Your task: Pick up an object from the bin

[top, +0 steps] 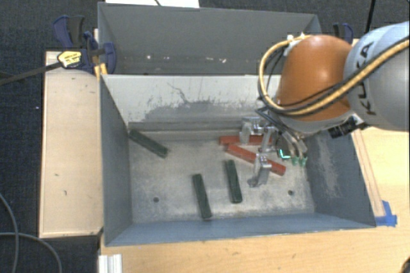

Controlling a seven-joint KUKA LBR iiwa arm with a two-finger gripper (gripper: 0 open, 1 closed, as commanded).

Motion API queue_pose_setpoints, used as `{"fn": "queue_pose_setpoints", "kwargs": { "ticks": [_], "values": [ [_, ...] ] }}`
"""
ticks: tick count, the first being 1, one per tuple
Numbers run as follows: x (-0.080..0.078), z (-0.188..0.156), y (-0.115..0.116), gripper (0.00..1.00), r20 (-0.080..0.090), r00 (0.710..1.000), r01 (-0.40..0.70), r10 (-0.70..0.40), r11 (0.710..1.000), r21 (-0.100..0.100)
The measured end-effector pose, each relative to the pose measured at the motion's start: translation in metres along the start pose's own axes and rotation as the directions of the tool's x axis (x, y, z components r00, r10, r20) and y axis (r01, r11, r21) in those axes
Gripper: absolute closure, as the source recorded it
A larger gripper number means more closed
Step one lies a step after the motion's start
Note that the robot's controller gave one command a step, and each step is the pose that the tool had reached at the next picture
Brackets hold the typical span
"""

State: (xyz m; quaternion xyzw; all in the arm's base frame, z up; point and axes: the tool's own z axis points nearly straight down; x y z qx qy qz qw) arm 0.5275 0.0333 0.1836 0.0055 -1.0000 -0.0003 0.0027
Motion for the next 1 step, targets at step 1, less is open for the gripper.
{"fn": "queue_pose_setpoints", "kwargs": {
  "ticks": [1],
  "values": [
    [-0.0018,-0.0037,-0.0001,0.00,0.008,1.000,-0.001,0.001,1.000,0.000]
  ]
}}
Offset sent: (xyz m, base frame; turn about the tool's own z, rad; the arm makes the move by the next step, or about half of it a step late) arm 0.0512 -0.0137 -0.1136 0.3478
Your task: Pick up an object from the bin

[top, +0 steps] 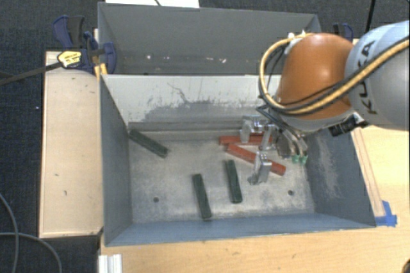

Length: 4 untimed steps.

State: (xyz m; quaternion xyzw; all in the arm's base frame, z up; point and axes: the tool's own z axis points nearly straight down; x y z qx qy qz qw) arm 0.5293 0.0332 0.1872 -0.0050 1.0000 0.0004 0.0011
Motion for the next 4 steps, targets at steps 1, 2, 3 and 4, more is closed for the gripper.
{"fn": "queue_pose_setpoints", "kwargs": {
  "ticks": [1,2,3,4],
  "values": [
    [-0.021,0.045,-0.006,0.00,0.003,0.989,-0.145,0.145,0.989,0.000],
    [-0.034,0.119,-0.026,0.00,-0.002,0.977,-0.211,0.211,0.977,0.000],
    [-0.038,0.116,-0.011,0.00,0.002,0.929,-0.371,0.371,0.929,0.001],
    [-0.014,0.116,-0.045,0.00,0.002,0.958,-0.288,0.288,0.958,0.000]
  ]
}}
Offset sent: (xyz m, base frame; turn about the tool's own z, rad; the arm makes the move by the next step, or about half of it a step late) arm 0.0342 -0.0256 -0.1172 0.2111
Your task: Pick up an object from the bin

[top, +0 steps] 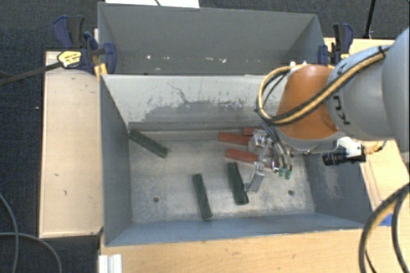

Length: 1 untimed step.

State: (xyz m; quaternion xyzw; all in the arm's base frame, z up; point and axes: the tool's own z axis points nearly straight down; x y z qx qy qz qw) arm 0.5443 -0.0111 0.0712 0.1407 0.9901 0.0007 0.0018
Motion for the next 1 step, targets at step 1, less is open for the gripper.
{"fn": "queue_pose_setpoints", "kwargs": {
  "ticks": [1],
  "values": [
    [-0.0133,-0.0006,0.0398,1.00,-0.001,0.996,-0.087,0.087,0.996,0.000]
  ]
}}
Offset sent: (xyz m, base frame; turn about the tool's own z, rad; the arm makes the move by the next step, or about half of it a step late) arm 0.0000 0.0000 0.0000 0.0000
